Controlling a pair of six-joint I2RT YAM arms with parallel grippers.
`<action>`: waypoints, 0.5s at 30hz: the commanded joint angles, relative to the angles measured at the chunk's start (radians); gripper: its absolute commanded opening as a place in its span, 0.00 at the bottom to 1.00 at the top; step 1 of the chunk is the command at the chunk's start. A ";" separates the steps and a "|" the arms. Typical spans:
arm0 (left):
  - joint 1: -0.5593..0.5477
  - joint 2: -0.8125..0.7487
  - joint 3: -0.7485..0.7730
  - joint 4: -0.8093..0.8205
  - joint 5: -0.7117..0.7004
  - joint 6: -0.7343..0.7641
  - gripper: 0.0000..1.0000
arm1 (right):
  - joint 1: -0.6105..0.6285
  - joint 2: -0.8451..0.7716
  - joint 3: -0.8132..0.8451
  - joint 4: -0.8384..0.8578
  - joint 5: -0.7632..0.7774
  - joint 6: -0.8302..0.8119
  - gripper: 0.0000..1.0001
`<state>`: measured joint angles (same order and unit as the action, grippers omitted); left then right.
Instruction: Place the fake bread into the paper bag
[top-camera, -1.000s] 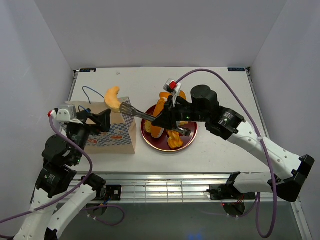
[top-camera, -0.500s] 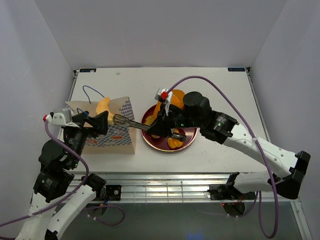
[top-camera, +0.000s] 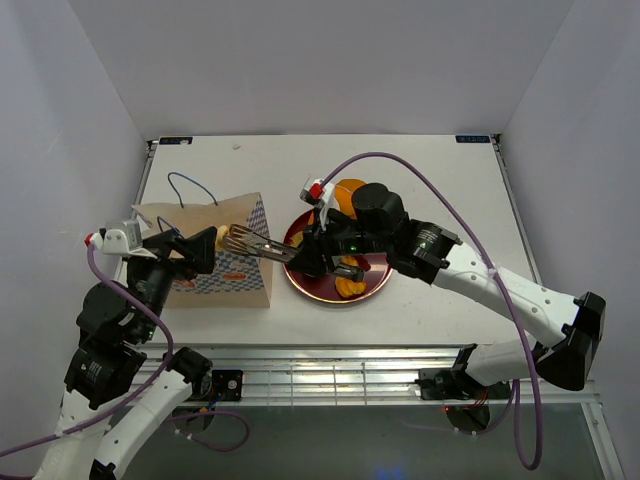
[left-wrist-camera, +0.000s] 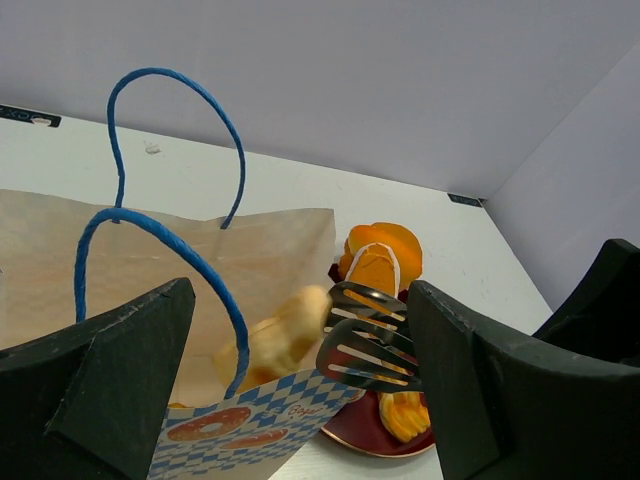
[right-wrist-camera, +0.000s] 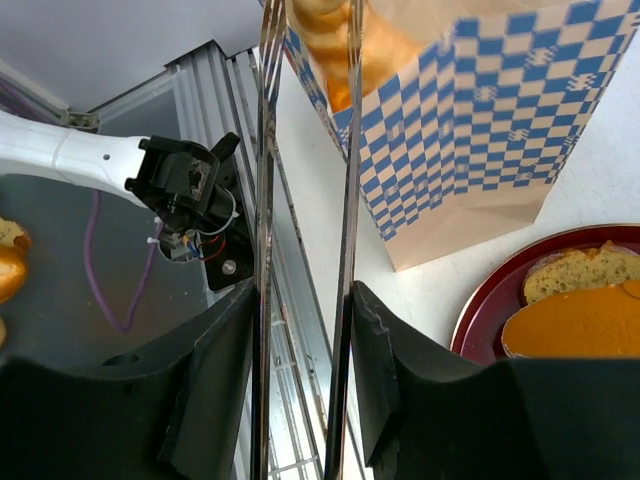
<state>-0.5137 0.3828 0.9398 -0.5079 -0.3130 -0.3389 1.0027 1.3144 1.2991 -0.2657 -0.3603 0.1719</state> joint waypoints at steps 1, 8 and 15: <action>-0.003 -0.002 0.027 -0.014 0.006 -0.034 0.98 | 0.004 -0.026 0.052 0.049 0.018 -0.009 0.47; -0.003 0.025 0.042 -0.001 0.012 -0.071 0.98 | 0.004 -0.047 0.063 0.059 0.030 -0.011 0.51; -0.003 0.048 0.025 -0.001 -0.009 -0.066 0.98 | 0.004 -0.070 0.109 0.062 0.064 0.020 0.51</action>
<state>-0.5137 0.4072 0.9569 -0.5152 -0.3141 -0.4019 1.0027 1.2949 1.3365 -0.2634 -0.3294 0.1768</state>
